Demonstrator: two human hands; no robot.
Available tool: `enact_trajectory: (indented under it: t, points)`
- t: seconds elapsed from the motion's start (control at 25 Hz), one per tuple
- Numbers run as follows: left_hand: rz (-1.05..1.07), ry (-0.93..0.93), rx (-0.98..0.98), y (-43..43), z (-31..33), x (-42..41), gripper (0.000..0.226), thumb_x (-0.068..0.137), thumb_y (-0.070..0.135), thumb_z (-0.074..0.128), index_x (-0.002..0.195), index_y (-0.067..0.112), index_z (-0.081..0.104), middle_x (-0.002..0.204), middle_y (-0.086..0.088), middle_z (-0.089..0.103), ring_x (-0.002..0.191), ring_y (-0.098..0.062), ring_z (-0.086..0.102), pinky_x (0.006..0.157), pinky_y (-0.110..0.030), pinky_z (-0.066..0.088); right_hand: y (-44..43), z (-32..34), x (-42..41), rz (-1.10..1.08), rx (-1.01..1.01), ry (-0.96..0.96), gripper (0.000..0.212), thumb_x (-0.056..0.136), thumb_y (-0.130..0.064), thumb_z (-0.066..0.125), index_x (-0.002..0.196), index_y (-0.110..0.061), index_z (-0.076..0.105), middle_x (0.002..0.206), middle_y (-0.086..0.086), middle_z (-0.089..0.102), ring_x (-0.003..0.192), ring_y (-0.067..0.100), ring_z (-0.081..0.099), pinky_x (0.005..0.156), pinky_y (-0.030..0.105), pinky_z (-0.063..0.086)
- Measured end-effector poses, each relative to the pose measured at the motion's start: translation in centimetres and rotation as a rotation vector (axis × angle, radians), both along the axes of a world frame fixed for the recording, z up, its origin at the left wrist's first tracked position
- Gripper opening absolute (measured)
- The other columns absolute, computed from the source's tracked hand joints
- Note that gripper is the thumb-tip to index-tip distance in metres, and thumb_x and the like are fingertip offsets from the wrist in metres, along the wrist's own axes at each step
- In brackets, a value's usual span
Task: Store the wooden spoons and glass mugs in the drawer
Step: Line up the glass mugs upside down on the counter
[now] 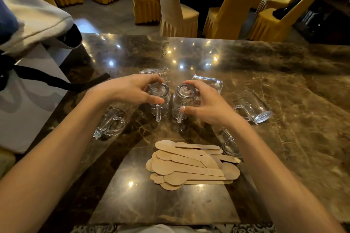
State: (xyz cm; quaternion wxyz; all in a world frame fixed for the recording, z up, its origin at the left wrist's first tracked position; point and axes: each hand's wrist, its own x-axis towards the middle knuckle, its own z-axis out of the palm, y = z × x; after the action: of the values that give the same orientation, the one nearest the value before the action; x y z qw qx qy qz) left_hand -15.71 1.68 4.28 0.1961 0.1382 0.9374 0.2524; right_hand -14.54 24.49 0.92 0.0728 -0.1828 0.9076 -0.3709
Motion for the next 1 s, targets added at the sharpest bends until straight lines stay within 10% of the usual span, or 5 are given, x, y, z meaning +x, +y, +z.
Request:
enact_trajectory:
  t: [0.48, 1.0]
  points:
    - [0.037, 0.009, 0.085, -0.1, -0.9, 0.7, 0.067, 0.080, 0.050, 0.062, 0.139, 0.037, 0.035, 0.147, 0.007, 0.036, 0.130, -0.012, 0.037, 0.096, -0.026, 0.030, -0.3, -0.1, 0.1, 0.017, 0.037, 0.010, 0.074, 0.073, -0.023, 0.079, 0.137, -0.020, 0.041, 0.133, -0.001, 0.050, 0.117, 0.013, 0.047, 0.099, 0.027, 0.039]
    - [0.049, 0.031, 0.155, -0.4, -2.0, 1.2, 0.074, 0.067, 0.068, 0.056, 0.135, 0.051, 0.031, 0.137, 0.002, 0.048, 0.101, -0.014, 0.059, 0.089, -0.034, 0.047, -0.4, -0.1, 0.5, 0.020, 0.004, -0.046, 0.078, 0.073, -0.018, 0.079, 0.140, -0.023, 0.038, 0.135, -0.002, 0.049, 0.119, 0.012, 0.046, 0.104, 0.036, 0.042]
